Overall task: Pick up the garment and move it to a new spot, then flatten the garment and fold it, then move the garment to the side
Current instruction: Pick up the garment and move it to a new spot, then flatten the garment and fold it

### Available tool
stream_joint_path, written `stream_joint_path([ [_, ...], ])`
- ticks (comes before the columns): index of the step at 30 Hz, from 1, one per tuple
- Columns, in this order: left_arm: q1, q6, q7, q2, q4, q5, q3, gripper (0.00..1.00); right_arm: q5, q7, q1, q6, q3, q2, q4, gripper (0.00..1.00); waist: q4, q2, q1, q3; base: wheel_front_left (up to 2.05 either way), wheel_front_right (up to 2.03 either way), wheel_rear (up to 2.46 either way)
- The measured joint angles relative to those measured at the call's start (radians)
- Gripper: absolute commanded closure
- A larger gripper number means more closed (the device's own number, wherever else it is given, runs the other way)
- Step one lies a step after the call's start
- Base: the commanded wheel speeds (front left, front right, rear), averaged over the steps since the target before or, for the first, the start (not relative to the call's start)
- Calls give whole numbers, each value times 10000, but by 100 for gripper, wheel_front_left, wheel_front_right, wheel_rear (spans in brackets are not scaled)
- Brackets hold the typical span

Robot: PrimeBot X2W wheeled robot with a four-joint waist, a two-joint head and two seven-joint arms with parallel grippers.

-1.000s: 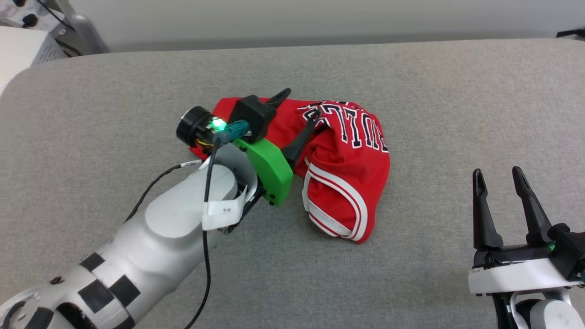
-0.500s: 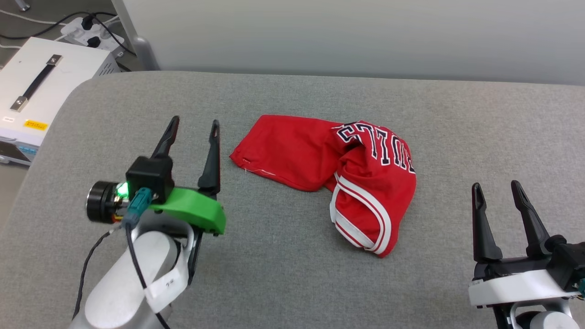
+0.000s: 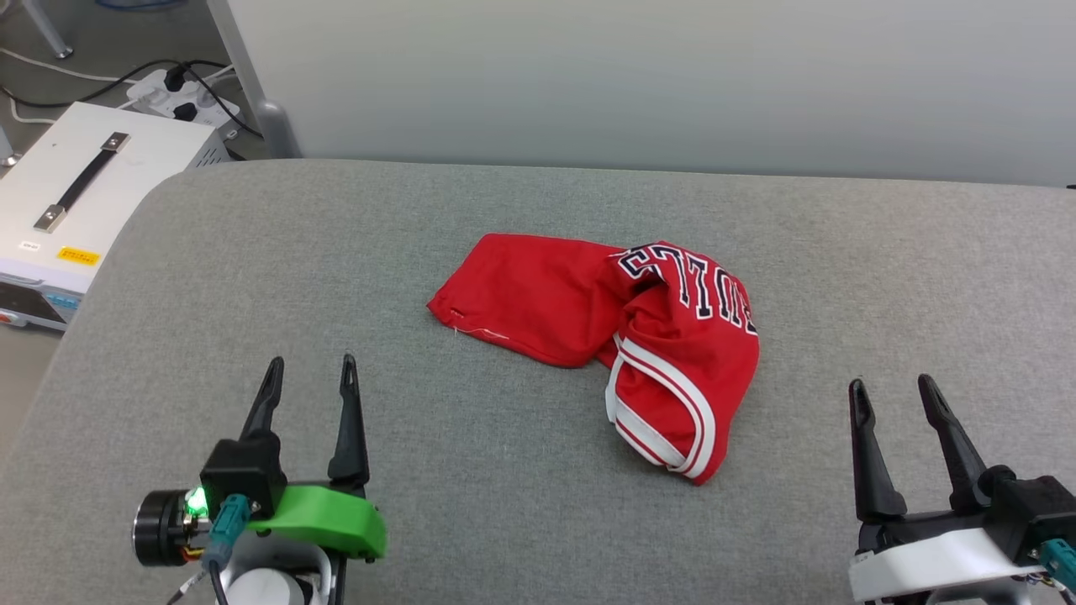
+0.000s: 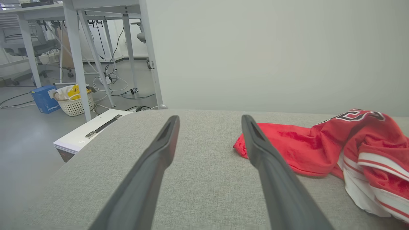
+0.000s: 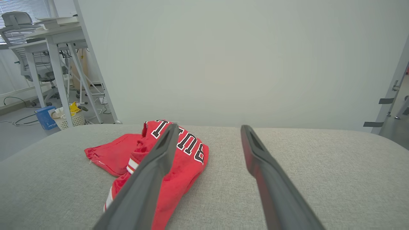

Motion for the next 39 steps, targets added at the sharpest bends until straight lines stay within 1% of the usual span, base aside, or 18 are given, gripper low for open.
stream_joint_path([
  [8, 853, -909, 0, -800, -38, 913, 742, 0, 50, 0, 313, 0, 205, 0, 257, 0, -9, 0, 0, -211, 0, 0, 0],
  [14, 1023, -1367, 0, -1174, 8, 1392, 1145, 0, 54, 0, 448, 0, 255, 2, 378, 0, -16, 0, 0, -314, 0, 0, 0],
  [24, 1257, -1772, 0, -1534, 44, 1831, 1672, 0, 88, 0, 615, 0, 313, 2, 462, 0, -54, 0, 0, -398, 0, 0, 0],
  [29, 1305, -1931, 0, -1628, 59, 1985, 1850, 0, 94, 0, 662, 0, 324, 2, 485, 0, -70, 0, 0, -383, 0, 0, 0],
  [39, 1306, -2115, 0, -1808, 123, 2157, 1998, 0, 94, 0, 662, 0, 303, 0, 512, 0, -27, 0, 0, -385, 0, 0, 0],
])
